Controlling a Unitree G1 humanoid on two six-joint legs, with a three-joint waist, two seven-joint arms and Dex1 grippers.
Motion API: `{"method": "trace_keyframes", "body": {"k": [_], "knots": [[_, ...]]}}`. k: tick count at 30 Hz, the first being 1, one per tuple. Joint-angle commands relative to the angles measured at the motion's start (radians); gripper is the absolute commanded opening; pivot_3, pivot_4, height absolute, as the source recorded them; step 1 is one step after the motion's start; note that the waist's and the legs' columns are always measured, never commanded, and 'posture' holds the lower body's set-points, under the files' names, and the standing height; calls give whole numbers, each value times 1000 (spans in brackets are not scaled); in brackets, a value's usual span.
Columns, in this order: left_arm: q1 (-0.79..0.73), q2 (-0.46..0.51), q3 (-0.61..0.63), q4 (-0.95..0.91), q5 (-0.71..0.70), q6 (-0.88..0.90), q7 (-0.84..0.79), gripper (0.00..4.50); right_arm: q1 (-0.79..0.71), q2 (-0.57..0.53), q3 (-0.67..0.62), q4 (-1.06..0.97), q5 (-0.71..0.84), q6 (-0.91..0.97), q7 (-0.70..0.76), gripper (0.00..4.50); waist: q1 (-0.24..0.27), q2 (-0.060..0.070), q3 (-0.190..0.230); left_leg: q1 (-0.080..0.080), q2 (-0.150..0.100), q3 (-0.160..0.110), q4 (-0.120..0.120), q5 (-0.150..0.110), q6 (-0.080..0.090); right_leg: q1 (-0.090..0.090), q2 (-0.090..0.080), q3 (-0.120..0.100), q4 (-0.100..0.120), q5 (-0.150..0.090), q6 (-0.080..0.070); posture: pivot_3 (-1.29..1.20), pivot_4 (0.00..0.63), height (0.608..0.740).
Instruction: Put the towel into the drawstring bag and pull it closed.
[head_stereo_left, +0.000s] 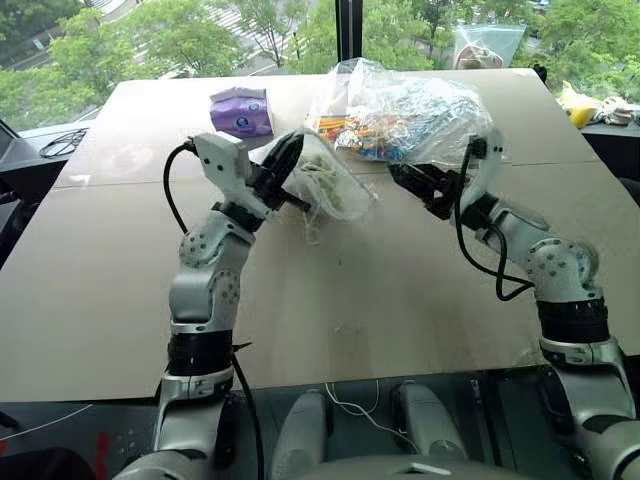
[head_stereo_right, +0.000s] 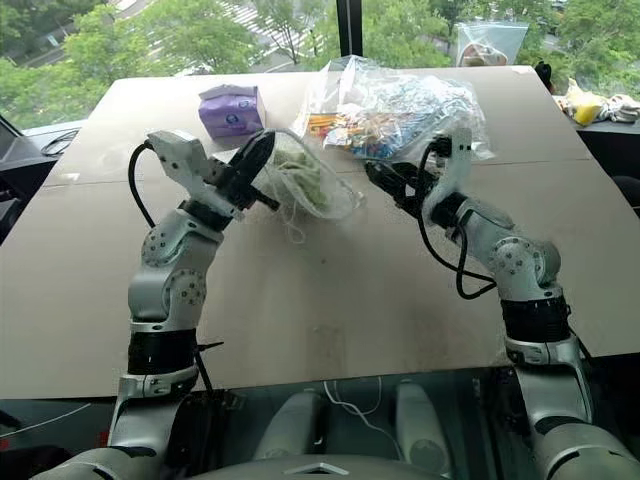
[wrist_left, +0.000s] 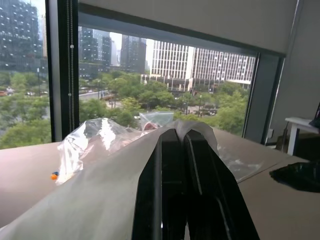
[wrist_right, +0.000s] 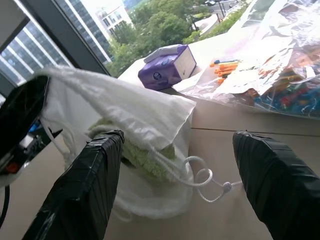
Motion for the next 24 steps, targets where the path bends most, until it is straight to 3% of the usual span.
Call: {"method": "trace_keyframes", "body": {"k": [1, 6, 12, 18, 24], "knots": [[-15, -6, 43, -49, -135, 68, -31, 0, 20, -50, 119, -84, -189, -94, 115, 3709, 0, 0, 0, 0, 0, 0, 0, 0, 0, 0, 0, 0, 0, 0, 0, 0, 150, 740], [-20, -2, 55, -51, -255, 165, -59, 0, 34, -52, 187, -81, -376, -155, 120, 3709, 2, -1, 1, 0, 0, 0, 0, 0, 0, 0, 0, 0, 0, 0, 0, 0, 150, 740], [-27, -12, 65, -35, -302, 201, -55, 0, 28, 0, 144, -17, -473, -143, 47, 3709, 4, -2, 1, 0, 0, 0, 2, 0, 0, 0, 0, 0, 0, 1, -1, 0, 150, 740], [-5, 12, 61, -39, -315, 233, -78, 0, 30, 29, 80, 2, -484, -140, 60, 3709, 3, -2, 1, 0, 0, 0, 1, 0, 0, 0, 0, 0, 0, 2, -4, 0, 150, 740], [66, 57, 69, -68, -320, 263, -111, 0, 84, 25, 114, -5, -483, -79, 156, 3709, 2, -2, 1, 0, 0, 0, 1, 0, 0, 0, 0, 0, 0, 2, -4, 0, 150, 740]]}}
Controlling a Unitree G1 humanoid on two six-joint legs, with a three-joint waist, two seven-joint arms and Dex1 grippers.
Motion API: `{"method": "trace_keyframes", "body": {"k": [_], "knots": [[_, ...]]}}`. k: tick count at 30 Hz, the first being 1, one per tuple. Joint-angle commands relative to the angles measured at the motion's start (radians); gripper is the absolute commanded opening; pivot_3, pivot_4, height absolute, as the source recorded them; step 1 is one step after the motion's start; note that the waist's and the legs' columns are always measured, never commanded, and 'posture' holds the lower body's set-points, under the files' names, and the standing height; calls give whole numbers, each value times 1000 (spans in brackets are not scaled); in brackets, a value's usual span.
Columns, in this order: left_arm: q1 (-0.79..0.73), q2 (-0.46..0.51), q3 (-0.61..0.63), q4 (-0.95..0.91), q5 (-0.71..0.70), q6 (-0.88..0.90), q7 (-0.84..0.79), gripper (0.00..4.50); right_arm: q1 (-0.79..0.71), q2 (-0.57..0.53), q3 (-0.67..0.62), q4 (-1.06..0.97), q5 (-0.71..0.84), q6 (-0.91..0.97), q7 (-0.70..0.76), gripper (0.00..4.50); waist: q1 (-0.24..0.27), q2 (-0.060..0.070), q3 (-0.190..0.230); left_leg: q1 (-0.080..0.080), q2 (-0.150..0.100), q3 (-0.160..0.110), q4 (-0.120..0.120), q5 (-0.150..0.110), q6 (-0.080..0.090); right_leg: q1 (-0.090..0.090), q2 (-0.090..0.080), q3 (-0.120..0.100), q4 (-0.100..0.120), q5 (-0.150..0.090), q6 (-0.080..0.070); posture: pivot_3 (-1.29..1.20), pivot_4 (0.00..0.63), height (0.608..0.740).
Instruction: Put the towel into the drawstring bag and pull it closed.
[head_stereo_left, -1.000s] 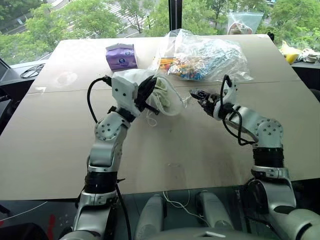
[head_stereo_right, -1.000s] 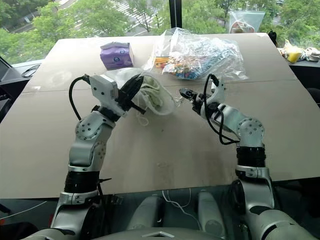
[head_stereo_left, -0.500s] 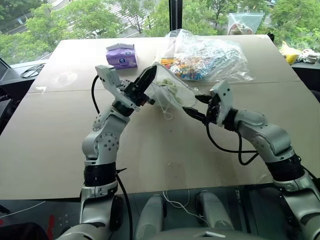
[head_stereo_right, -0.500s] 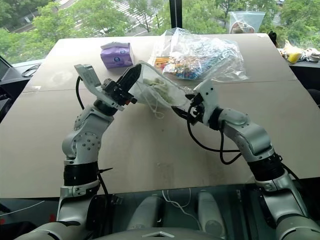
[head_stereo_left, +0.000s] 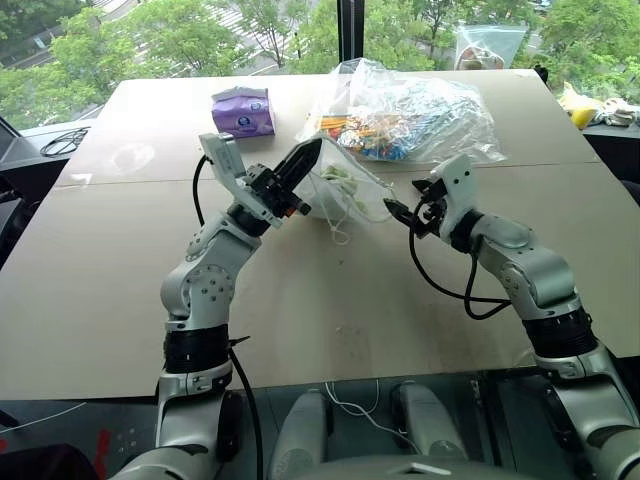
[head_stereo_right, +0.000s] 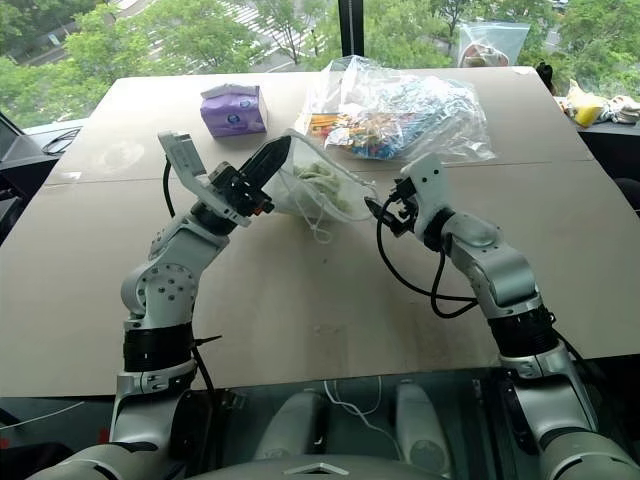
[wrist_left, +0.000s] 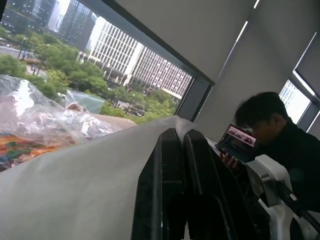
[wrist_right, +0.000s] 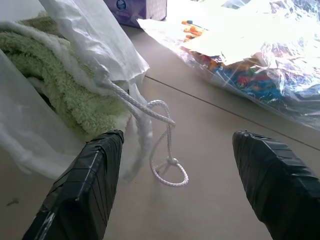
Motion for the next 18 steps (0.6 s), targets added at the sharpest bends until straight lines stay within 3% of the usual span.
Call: {"method": "trace_keyframes", "body": {"k": [1, 6, 11, 18], "knots": [[54, 46, 1, -66, 0, 12, -42, 0, 45, 15, -8, -62, 69, 57, 90, 3709, 0, 0, 0, 0, 0, 0, 0, 0, 0, 0, 0, 0, 0, 0, 0, 0, 150, 740], [157, 116, -20, -106, 94, -36, -77, 0, 116, -49, -29, -91, 61, 65, 170, 3709, 1, 0, 0, 0, 0, 0, 0, 0, 0, 0, 0, 0, 0, 0, 0, 0, 150, 740], [257, 169, -74, -124, 203, -99, -130, 0, 117, -16, -120, -34, 101, 98, 138, 3709, 1, 0, 0, 1, 0, 1, 0, 0, 0, 0, 0, 1, 1, -4, -1, 0, 150, 740], [291, 161, -37, -121, 229, -134, -105, 0, 121, -53, 45, 4, -125, -77, 160, 3709, 1, 0, 0, 2, 0, 1, 0, 0, 0, 0, 0, 1, 2, -4, 0, 0, 150, 740]]}}
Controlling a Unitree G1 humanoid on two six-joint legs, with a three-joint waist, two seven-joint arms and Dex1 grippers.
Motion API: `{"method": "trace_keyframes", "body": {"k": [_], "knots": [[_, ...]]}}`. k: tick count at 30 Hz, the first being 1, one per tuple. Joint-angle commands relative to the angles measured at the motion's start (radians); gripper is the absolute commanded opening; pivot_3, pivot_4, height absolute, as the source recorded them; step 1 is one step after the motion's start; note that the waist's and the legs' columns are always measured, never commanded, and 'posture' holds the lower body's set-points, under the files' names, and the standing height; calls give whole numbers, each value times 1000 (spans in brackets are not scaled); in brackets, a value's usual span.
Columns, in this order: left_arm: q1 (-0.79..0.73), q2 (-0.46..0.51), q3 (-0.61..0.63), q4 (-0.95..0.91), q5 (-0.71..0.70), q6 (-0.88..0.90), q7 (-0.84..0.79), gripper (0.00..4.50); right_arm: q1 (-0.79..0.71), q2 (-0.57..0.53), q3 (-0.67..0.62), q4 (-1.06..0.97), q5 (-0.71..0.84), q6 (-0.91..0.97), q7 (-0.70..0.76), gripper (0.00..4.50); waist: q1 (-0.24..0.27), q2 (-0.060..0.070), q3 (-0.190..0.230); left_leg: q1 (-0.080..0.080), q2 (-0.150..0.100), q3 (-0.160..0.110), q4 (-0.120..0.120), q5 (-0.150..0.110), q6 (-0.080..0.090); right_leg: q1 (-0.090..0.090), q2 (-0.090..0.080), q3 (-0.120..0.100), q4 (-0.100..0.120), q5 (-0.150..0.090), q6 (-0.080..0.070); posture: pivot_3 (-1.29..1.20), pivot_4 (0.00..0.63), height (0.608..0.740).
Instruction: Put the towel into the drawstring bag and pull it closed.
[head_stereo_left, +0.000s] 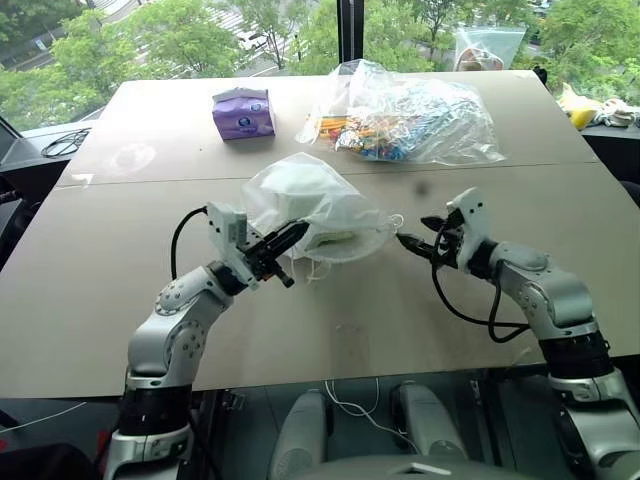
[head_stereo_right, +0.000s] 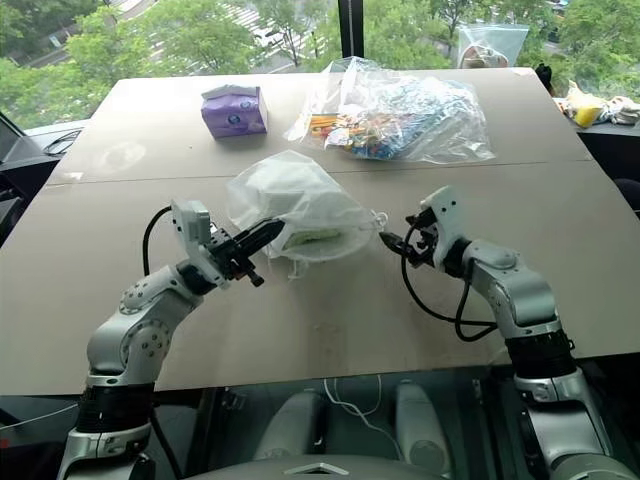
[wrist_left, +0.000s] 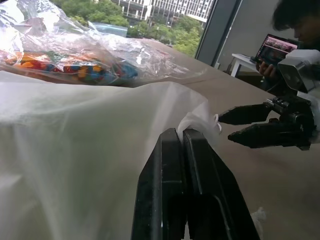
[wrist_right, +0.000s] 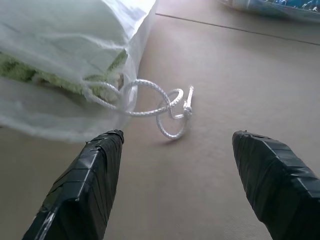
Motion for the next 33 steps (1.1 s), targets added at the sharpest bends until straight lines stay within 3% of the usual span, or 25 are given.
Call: {"method": "trace_keyframes", "body": {"k": [1, 7, 17, 20, 24, 26, 33], "knots": [[-2, 2, 42, -31, 2, -33, 20, 0, -23, 1, 99, 18, -142, -147, -3, 3709, -2, 0, 0, 0, 0, 0, 0, 0, 0, 0, 0, 0, 0, 0, 0, 0, 150, 740], [-3, -4, 52, -32, 12, -45, 36, 0, -136, 108, 107, 225, -325, -435, -187, 3709, -2, -1, 0, 1, 0, 1, 0, 0, 0, 0, 0, 1, 1, 2, 4, 0, 150, 740], [0, -20, 60, -27, 25, -69, 60, 0, -139, 195, 77, 280, -268, -654, -63, 3709, 0, -1, 0, 0, 0, 1, -1, 0, -1, 0, 0, 1, -1, 5, 0, 0, 150, 740], [1, -24, 60, -22, 28, -76, 61, 0, -125, 199, 70, 281, -264, -666, -45, 3030, 0, -1, 0, 0, 0, 1, -1, 0, -1, 0, 0, 1, 0, 5, 0, 0, 150, 740], [1, -30, 54, -16, 34, -83, 64, 0, -121, 212, 52, 282, -262, -667, -53, 1215, -1, -1, 0, 1, 0, 1, 0, 0, -1, 0, 0, 1, 1, 5, 0, 0, 150, 740], [1, -33, 52, -16, 36, -85, 65, 0, -120, 220, 40, 278, -256, -661, -60, 93, -2, -1, 0, 1, 0, 1, 0, 0, -1, 0, 0, 1, 1, 5, 0, 0, 150, 740], [-22, -42, 52, 6, 54, -99, 76, 0, -131, 252, -45, 277, -233, -598, -149, 38, -1, -1, 0, 1, 0, 1, 0, 0, -1, 0, 0, 1, 1, 5, 0, 0, 150, 740]]}}
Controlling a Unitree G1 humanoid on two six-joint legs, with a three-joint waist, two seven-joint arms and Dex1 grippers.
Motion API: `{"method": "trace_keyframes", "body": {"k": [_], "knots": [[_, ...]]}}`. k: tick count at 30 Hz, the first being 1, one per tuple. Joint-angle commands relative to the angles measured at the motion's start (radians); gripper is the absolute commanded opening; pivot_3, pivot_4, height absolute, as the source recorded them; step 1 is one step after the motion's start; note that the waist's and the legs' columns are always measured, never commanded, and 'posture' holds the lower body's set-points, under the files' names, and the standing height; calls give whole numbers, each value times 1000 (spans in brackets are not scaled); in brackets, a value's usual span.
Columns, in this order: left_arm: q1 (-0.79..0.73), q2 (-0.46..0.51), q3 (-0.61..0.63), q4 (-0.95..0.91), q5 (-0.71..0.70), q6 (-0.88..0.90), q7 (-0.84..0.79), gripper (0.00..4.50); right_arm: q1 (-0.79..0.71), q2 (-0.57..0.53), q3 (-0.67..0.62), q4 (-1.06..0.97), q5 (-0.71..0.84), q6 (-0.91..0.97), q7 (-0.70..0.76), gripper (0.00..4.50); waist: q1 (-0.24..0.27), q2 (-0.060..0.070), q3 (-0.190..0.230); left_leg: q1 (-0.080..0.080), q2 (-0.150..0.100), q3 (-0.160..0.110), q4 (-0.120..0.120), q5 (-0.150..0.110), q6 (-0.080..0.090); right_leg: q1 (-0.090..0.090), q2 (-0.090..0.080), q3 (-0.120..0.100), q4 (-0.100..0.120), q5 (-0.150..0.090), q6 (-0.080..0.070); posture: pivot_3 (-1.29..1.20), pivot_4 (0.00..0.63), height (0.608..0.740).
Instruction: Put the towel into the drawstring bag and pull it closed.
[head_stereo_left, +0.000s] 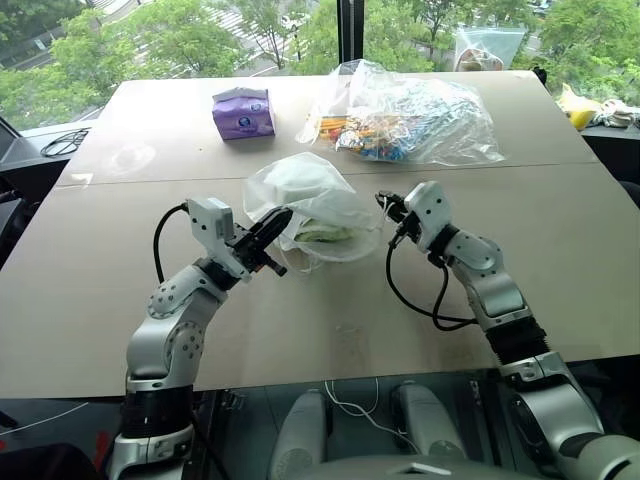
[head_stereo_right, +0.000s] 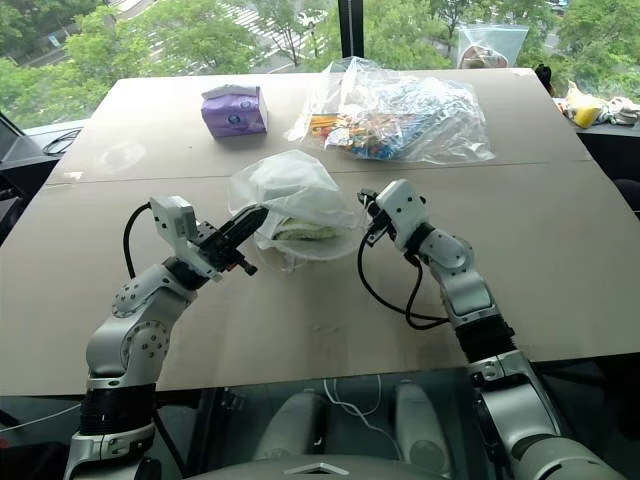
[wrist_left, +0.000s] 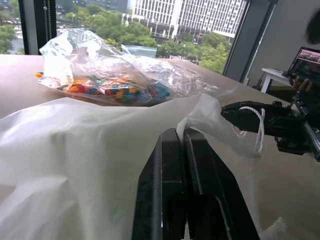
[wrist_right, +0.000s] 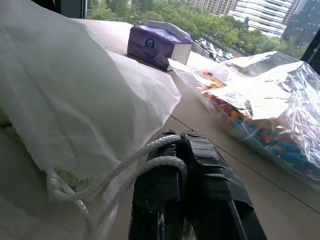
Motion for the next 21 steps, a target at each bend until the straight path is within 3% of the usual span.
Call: {"method": "trace_keyframes", "body": {"k": [1, 8, 11, 16, 21], "knots": [[-31, -10, 13, 11, 16, -38, 14, 0, -31, 17, -95, -16, 23, 53, -105, 38, 0, 0, 0, 0, 0, 0, 0, 0, 0, 0, 0, 0, 0, 0, 0, 0, 150, 740], [-227, -69, -54, 135, 80, -98, 19, 0, -93, 26, -287, 16, 75, 167, -320, 38, 9, 0, 0, 0, -1, 0, 0, 0, 0, 0, 0, 0, 0, 0, 0, 0, 150, 740], [-347, -116, -82, 221, 112, -133, 30, 913, -109, 18, -315, 35, 56, 185, -391, 0, 10, -1, 0, -1, -1, -1, 0, 0, 0, 1, 0, 0, 0, 0, 0, 0, 150, 740], [-339, -124, -103, 219, 126, -123, 11, 3190, -86, 24, -285, -14, 37, 212, -396, 0, -13, 0, 0, 1, -1, 3, -2, 0, 0, 0, 0, 4, 0, 0, 0, 0, 150, 740], [-230, -70, -88, 150, 99, -69, -17, 3190, -65, 36, -290, -29, 38, 232, -416, 0, -24, 0, 0, 1, -1, 4, -5, 0, 0, -2, 0, 5, 0, 0, 0, 0, 150, 740]]}}
